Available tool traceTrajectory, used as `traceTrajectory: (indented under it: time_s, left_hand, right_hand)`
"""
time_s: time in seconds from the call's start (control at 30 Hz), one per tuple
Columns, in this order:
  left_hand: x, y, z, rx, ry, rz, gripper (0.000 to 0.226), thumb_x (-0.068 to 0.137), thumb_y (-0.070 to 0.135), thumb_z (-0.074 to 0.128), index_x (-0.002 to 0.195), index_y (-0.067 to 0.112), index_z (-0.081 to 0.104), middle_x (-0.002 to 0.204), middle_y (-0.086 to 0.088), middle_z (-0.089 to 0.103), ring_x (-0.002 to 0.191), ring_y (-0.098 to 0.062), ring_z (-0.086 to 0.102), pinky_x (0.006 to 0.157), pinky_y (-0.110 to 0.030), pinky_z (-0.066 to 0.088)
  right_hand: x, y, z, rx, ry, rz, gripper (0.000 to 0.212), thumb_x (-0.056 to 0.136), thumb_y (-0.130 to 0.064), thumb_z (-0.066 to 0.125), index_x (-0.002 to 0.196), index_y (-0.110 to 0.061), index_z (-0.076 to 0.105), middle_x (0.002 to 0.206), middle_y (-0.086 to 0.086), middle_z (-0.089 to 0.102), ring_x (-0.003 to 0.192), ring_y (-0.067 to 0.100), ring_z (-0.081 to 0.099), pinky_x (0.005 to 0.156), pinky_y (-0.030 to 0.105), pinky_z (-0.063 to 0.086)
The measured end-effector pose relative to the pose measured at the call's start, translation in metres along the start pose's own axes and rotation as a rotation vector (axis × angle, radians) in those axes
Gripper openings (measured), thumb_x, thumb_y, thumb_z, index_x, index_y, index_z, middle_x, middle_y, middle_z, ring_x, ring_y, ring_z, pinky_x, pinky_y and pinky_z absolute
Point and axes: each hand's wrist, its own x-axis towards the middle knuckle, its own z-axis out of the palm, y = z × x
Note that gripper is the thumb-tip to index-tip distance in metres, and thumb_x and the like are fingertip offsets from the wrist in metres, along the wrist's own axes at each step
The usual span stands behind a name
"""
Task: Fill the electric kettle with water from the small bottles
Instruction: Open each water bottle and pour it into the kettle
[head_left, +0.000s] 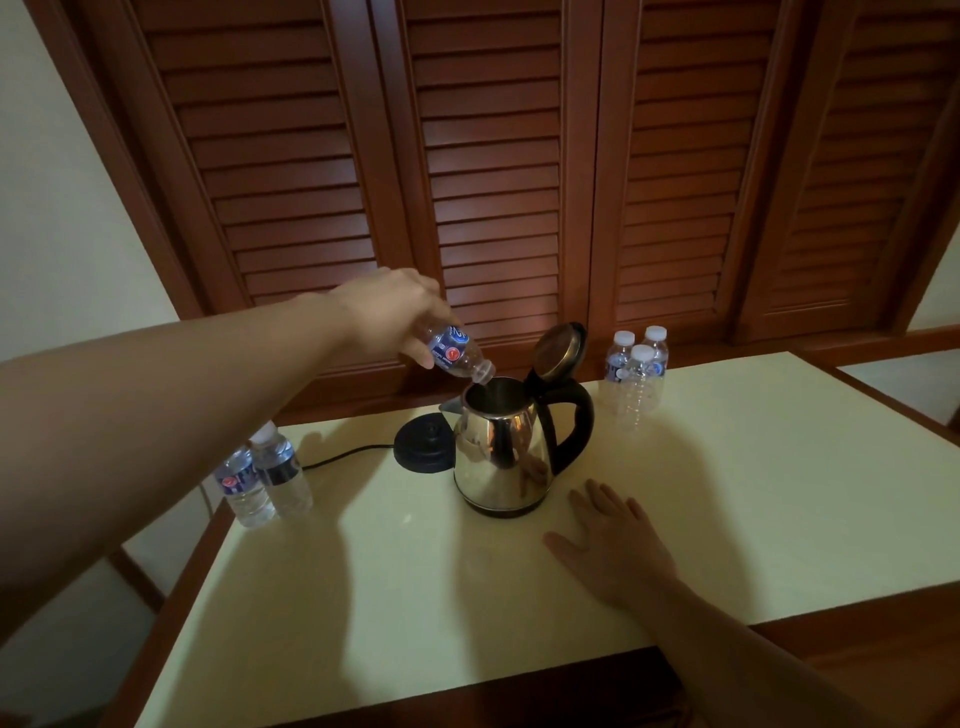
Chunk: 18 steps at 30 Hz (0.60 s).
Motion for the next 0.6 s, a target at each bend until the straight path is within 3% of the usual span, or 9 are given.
traceTrajectory:
  time_s: [0.17, 0.33, 0.5, 0.6]
  left_hand:
    - [0.003, 0.000, -0.005, 0.095, -0.010, 0.028, 0.067, 0.086, 0.051, 0.076, 0.146, 0.035, 0.053, 0.125, 0.004, 0.057, 0.122, -0.020, 0.049, 0.102, -0.042, 0.044]
    - [-0.002, -0.001, 0.009, 0.011, 0.035, -0.024, 0.067, 0.083, 0.055, 0.077, 0.144, 0.037, 0.055, 0.118, 0.005, 0.058, 0.117, -0.020, 0.054, 0.096, -0.041, 0.044]
    - [-0.028, 0.002, 0.049, -0.329, 0.129, -0.223, 0.065, 0.080, 0.056, 0.080, 0.137, 0.036, 0.056, 0.123, 0.006, 0.063, 0.114, -0.020, 0.060, 0.098, -0.046, 0.051]
    - [-0.049, 0.016, 0.086, -0.627, 0.238, -0.365, 0.069, 0.079, 0.048, 0.086, 0.138, 0.029, 0.056, 0.129, 0.005, 0.067, 0.116, -0.015, 0.064, 0.101, -0.040, 0.054]
  right_hand:
    - [0.001, 0.001, 0.002, -0.003, 0.000, 0.006, 0.088, 0.094, -0.079, 0.023, 0.165, -0.028, 0.010, 0.174, 0.000, 0.001, 0.159, 0.017, -0.003, 0.129, 0.042, 0.002]
    - [0.002, 0.001, 0.004, -0.001, 0.002, 0.011, 0.088, 0.093, -0.080, 0.022, 0.165, -0.029, 0.010, 0.174, -0.001, 0.001, 0.159, 0.016, -0.003, 0.129, 0.041, 0.001]
    - [0.001, 0.000, 0.003, -0.010, -0.007, 0.019, 0.087, 0.094, -0.079, 0.023, 0.165, -0.029, 0.010, 0.174, -0.002, 0.000, 0.159, 0.016, -0.003, 0.129, 0.040, 0.000]
    - [0.000, -0.001, 0.001, -0.003, -0.005, 0.005, 0.086, 0.096, -0.077, 0.025, 0.165, -0.028, 0.012, 0.174, -0.001, 0.001, 0.159, 0.017, -0.002, 0.129, 0.040, 0.000]
